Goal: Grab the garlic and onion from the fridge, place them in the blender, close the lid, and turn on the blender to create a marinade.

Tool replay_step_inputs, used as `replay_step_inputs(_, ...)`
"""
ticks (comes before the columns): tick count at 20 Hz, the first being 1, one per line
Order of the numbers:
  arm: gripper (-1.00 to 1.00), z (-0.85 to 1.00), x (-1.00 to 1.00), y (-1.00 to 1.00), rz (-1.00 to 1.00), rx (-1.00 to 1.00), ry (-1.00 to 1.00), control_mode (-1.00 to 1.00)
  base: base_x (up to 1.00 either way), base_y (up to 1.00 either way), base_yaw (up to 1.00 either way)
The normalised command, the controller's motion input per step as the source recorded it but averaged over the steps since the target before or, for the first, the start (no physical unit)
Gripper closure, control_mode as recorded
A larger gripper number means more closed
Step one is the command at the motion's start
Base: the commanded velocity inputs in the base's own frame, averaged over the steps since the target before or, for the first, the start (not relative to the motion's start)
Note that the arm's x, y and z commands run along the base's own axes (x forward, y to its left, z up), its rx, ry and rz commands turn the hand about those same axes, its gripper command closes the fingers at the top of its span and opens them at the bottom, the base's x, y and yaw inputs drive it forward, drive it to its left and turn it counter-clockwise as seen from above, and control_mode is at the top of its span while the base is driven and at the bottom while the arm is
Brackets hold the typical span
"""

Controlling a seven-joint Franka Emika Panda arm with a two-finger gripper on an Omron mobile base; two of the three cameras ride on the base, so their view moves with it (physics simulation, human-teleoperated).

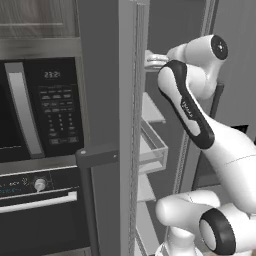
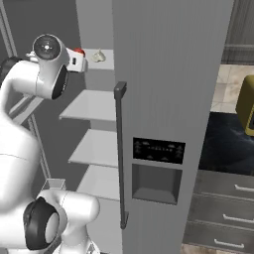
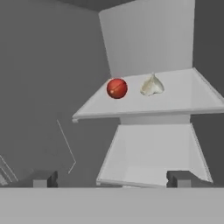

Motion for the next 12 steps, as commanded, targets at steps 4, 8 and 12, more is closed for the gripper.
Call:
replay_step_inputs(4,-1.00,-0.26,-1.00,-0.09,0.18,0.04,-0.12,-1.00,0.00,0.00,0.00)
replay_step_inputs(8,-1.00,-0.61,-0.76,0.00,0.26,0.01,-0.02,-1.00,0.00,0.00,0.00)
replay_step_inputs(12,-1.00,-0.64,-0.63,0.04,0.26,0.00,0.00,-1.00,0.00,0.00,0.00)
